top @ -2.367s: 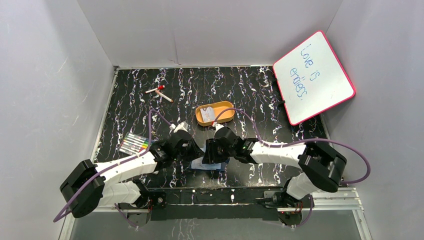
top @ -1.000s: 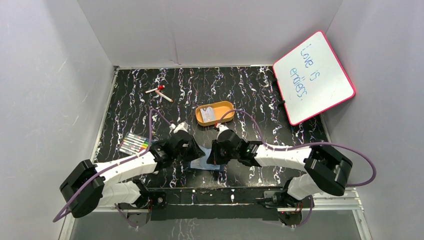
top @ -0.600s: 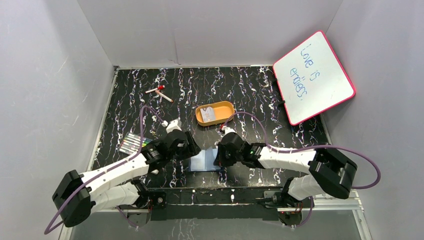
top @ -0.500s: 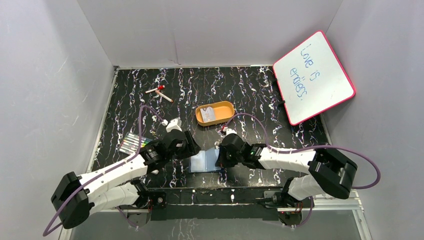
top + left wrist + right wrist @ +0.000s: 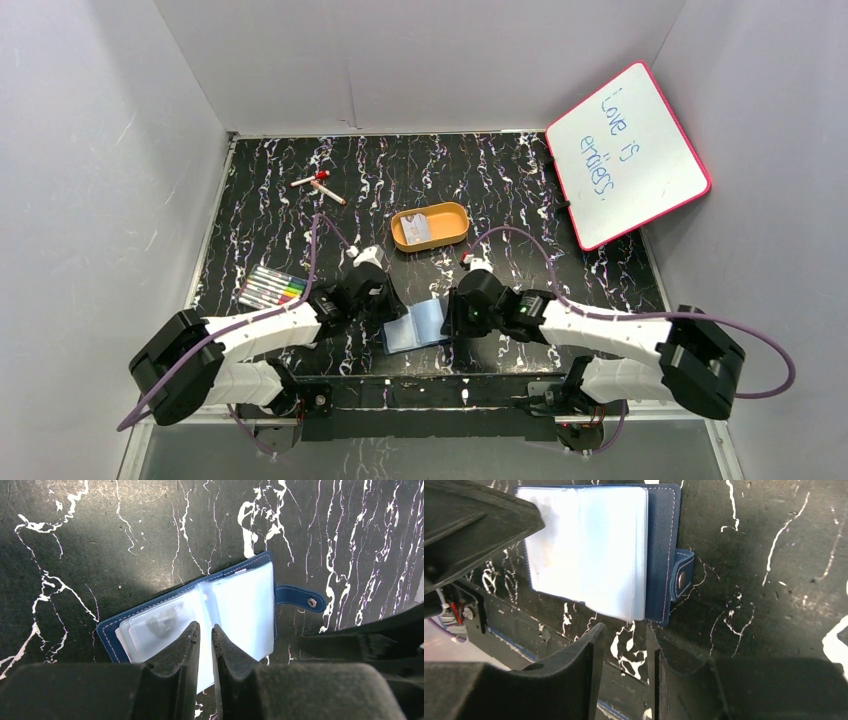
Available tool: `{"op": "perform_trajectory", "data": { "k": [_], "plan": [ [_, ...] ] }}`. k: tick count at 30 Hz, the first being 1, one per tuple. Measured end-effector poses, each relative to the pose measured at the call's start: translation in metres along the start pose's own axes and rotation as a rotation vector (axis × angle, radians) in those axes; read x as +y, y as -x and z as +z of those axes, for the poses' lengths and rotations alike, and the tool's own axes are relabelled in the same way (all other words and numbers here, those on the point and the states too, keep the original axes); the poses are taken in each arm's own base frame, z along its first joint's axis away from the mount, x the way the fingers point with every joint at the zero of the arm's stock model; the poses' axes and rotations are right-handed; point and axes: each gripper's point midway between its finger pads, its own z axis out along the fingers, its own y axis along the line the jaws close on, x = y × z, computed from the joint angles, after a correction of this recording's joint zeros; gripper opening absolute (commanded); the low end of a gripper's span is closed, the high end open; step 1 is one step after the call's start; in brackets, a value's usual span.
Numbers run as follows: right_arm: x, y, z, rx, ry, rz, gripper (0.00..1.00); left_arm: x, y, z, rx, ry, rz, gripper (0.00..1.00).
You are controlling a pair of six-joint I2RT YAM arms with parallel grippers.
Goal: Put the credit cards into the card holder
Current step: Turn over the card slot in the card holder.
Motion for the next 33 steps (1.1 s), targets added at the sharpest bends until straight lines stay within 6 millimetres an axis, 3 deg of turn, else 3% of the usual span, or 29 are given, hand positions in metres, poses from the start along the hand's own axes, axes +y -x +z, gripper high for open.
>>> {"op": "perform_trajectory", "data": {
  "k": [3, 7, 13, 21, 29, 33],
  "plan": [
    [0.005, 0.005, -0.013, -0.024, 0.032, -0.015, 0.42, 0.003, -0.002, 0.001, 0.001, 0.001, 0.001, 0.10],
    [0.026, 0.010, -0.024, -0.036, 0.140, -0.068, 0.38, 0.004, -0.003, -0.002, -0.006, -0.007, -0.001, 0.10],
    [0.056, 0.014, -0.007, -0.004, 0.239, -0.123, 0.35, 0.000, 0.001, -0.012, -0.036, -0.050, -0.006, 0.08],
    [0.039, 0.000, 0.032, 0.061, 0.162, -0.095, 0.33, 0.018, -0.016, -0.007, 0.006, -0.025, -0.004, 0.07],
    [0.025, 0.000, 0.033, 0.040, 0.109, -0.064, 0.36, 0.024, -0.021, -0.004, 0.018, -0.008, 0.000, 0.06],
    [0.026, 0.010, 0.018, -0.002, 0.107, -0.083, 0.41, 0.025, -0.019, -0.008, 0.017, 0.003, 0.012, 0.22]
  ]
}}
